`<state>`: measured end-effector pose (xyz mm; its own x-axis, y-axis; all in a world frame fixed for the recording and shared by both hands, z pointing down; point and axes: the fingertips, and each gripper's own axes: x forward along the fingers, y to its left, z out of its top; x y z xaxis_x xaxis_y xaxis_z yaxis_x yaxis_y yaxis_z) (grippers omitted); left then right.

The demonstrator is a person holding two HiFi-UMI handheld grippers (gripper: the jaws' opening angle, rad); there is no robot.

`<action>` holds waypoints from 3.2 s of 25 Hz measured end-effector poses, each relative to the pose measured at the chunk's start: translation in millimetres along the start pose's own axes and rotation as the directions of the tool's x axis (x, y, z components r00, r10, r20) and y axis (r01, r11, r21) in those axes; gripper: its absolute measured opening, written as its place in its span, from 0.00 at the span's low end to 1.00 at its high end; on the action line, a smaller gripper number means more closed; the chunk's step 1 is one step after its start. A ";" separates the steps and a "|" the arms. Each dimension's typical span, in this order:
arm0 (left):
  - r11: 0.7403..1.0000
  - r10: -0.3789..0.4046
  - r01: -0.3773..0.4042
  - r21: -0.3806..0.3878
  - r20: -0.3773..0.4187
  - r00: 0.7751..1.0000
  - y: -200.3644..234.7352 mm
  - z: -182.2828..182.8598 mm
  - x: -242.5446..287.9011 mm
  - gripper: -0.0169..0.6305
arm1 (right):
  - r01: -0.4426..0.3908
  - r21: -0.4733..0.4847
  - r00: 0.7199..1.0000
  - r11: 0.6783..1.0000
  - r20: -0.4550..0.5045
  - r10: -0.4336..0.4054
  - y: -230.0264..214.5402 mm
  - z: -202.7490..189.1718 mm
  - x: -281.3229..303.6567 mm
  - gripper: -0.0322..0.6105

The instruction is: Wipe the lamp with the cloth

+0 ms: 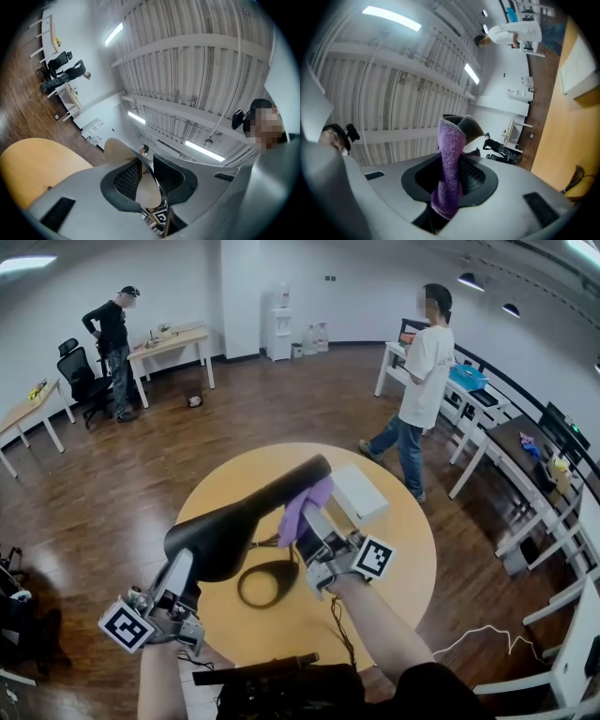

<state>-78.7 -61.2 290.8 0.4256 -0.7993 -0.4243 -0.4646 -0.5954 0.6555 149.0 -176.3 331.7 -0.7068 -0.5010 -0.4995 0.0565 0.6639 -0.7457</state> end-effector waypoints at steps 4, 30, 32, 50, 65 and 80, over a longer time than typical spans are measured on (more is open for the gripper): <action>1.000 -0.003 0.003 -0.006 0.001 1.000 2.0 -0.8 -1.1 0.12 | -0.007 -0.142 0.982 0.990 -0.188 -0.020 5.5 -18.8 -6.2 0.19; 1.000 -0.007 0.007 -0.020 -0.003 1.000 4.1 -2.3 -0.6 0.12 | -0.187 -0.963 0.850 0.196 -0.259 -0.459 59.9 -55.3 37.5 0.19; 1.000 -0.007 0.007 -0.022 -0.003 1.000 5.1 -2.6 -0.8 0.12 | -0.197 -0.950 0.848 0.241 -0.288 -0.445 62.8 -72.1 40.1 0.19; 0.995 -0.074 0.071 -0.077 -0.037 0.997 7.9 -6.8 6.3 0.12 | -0.072 -0.997 0.777 0.036 -0.079 -0.625 71.3 55.1 56.0 0.19; 0.995 -0.072 0.070 -0.066 -0.031 0.997 8.6 -8.4 7.8 0.12 | -0.137 -0.990 0.589 -0.025 -0.061 -0.806 26.2 28.1 86.1 0.19; 0.995 -0.076 0.073 -0.071 -0.041 0.996 8.1 -14.2 6.3 0.12 | -0.326 -0.935 0.637 0.138 -0.326 -0.699 52.3 -77.3 89.4 0.19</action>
<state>-68.7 -69.8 302.2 0.4915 -0.7474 -0.4471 -0.3755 -0.6450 0.6655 34.3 -143.4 282.1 -0.7194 -0.6022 0.3461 -0.4211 0.7744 0.4723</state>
